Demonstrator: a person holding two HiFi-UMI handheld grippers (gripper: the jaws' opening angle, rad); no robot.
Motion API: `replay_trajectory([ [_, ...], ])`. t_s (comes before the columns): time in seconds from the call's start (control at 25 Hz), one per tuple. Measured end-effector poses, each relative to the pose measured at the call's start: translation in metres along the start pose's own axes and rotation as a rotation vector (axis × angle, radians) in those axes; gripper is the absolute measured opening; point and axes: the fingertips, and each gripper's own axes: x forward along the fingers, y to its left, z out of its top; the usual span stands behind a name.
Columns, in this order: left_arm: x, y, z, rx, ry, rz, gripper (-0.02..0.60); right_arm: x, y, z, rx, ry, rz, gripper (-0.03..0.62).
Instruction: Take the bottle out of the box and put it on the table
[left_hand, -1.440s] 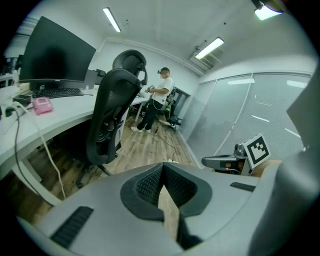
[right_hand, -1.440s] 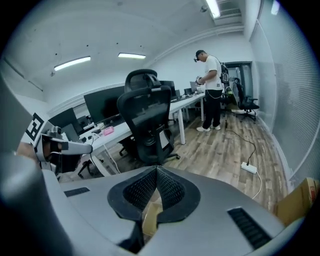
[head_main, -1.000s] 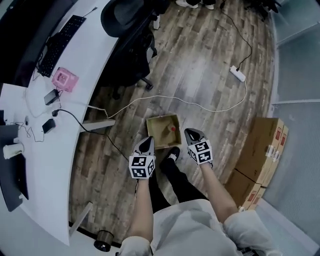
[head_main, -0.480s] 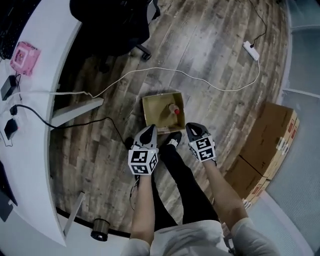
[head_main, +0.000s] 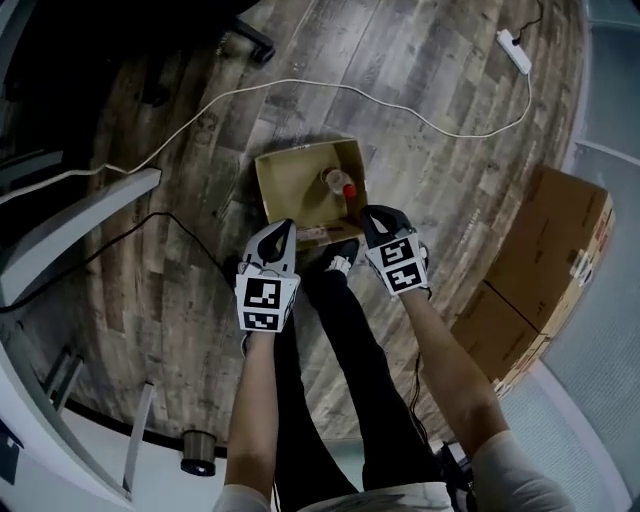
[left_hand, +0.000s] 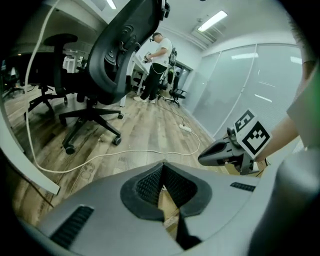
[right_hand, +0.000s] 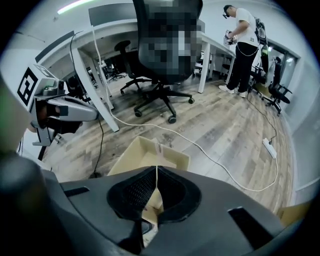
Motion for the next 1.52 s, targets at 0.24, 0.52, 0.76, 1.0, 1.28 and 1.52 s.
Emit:
replay_trajectory([
  [0.24, 0.044, 0.012, -0.046, 0.016, 0.027, -0.042, 0.012, 0.054, -0.007, -0.037, 0.012, 0.042, 0.015, 0.121],
  [0.52, 0.069, 0.033, -0.067, 0.022, 0.022, -0.046, 0.012, 0.102, -0.01, -0.042, -0.08, 0.049, 0.06, 0.265],
  [0.76, 0.066, 0.052, -0.082, 0.075, 0.035, -0.073, 0.012, 0.131, -0.012, -0.059, -0.27, 0.154, 0.022, 0.266],
  [1.0, 0.051, 0.08, -0.088, 0.088, 0.057, -0.037, 0.012, 0.14, -0.021, -0.056, -0.325, 0.161, 0.001, 0.184],
  [1.28, 0.032, 0.064, -0.072, 0.113, 0.048, -0.059, 0.012, 0.114, -0.008, -0.049, -0.426, 0.214, 0.06, 0.181],
  [1.52, -0.009, 0.033, -0.034, 0.139, 0.033, -0.111, 0.012, 0.056, 0.024, -0.018, -0.513, 0.215, 0.112, 0.181],
])
